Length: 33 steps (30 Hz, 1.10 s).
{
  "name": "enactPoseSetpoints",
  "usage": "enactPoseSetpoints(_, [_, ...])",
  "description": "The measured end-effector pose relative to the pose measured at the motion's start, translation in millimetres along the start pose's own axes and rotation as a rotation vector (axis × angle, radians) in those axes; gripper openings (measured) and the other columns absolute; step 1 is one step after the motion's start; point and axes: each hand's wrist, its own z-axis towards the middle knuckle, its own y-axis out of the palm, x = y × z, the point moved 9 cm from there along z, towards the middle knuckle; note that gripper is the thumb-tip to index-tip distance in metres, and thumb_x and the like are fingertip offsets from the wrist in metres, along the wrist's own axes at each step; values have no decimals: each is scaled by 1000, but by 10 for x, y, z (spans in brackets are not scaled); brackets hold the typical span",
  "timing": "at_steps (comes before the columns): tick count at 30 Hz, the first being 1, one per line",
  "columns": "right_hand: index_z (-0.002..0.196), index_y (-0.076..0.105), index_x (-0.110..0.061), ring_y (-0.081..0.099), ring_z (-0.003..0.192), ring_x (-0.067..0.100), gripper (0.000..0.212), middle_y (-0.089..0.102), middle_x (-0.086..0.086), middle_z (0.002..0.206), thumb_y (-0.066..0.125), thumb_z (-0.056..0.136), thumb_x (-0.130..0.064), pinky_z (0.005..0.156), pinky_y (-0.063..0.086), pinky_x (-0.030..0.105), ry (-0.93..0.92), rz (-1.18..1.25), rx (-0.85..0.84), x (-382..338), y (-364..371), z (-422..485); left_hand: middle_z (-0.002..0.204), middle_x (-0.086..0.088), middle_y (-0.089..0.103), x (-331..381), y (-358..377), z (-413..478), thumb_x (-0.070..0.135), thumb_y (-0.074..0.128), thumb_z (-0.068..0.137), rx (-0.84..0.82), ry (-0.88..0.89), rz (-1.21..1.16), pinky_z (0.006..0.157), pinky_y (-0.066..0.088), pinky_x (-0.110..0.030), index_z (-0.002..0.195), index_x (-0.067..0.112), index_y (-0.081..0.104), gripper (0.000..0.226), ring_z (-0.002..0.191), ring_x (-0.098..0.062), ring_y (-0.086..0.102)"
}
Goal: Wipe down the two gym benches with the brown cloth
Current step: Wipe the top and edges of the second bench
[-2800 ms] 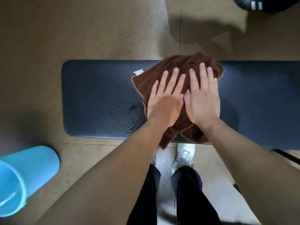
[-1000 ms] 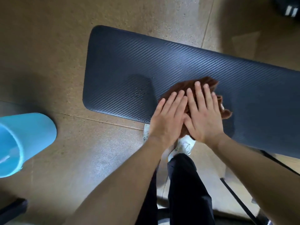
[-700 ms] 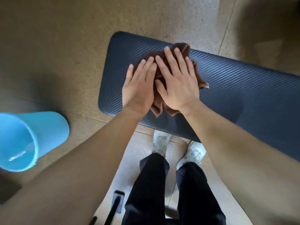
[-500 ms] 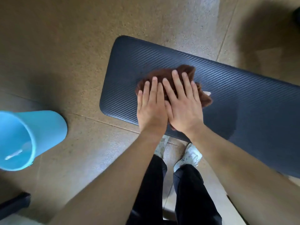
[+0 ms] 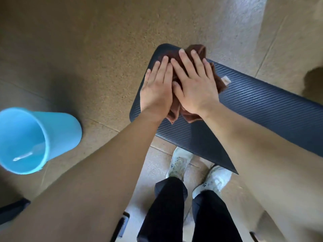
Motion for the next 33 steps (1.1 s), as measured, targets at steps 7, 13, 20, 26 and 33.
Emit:
enactPoseSetpoints(7, [158, 23, -18, 3, 154, 31, 68, 7, 5, 168, 29, 97, -49, 124, 10, 49, -86, -3, -76, -656, 224, -661, 160, -8, 29, -352, 142, -918, 6, 48, 89, 54, -15, -56, 120, 22, -44, 149, 5, 37, 61, 147, -27, 26])
enactPoseSetpoints(13, [158, 21, -21, 5, 154, 23, 70, 6, 0, 168, 31, 97, -53, 124, 9, 44, -214, -21, -81, -675, 211, -243, 164, 4, 18, -537, 82, -622, 6, 44, 97, 0, -116, -117, 119, 24, -39, 154, 15, 28, 60, 149, -17, 18])
enactPoseSetpoints(20, [159, 14, -23, 3, 155, 27, 62, 3, 3, 168, 25, 102, -45, 125, 6, 46, 9, -7, 7, -258, -46, 367, 163, 11, 16, -363, -193, 308, 22, 39, 101, 41, -163, -193, 106, 42, -41, 155, 25, 19, 58, 140, -22, 33])
enactPoseSetpoints(26, [158, 22, -18, 5, 154, 33, 69, 7, 10, 168, 29, 98, -51, 123, 11, 52, -182, -3, -157, -883, 262, -533, 163, 19, -9, -786, 148, -925, 26, 35, 99, -96, -157, -313, 119, 25, -35, 157, 27, 11, 62, 150, -10, 5])
enactPoseSetpoints(33, [156, 28, -24, 9, 154, 26, 68, 14, 2, 167, 33, 93, -50, 124, 10, 46, -352, -24, -187, -1005, 200, -94, 134, -12, 58, -1119, 83, -764, 22, 42, 97, -49, -594, -493, 85, 45, -39, 145, 31, 33, 49, 108, -38, 60])
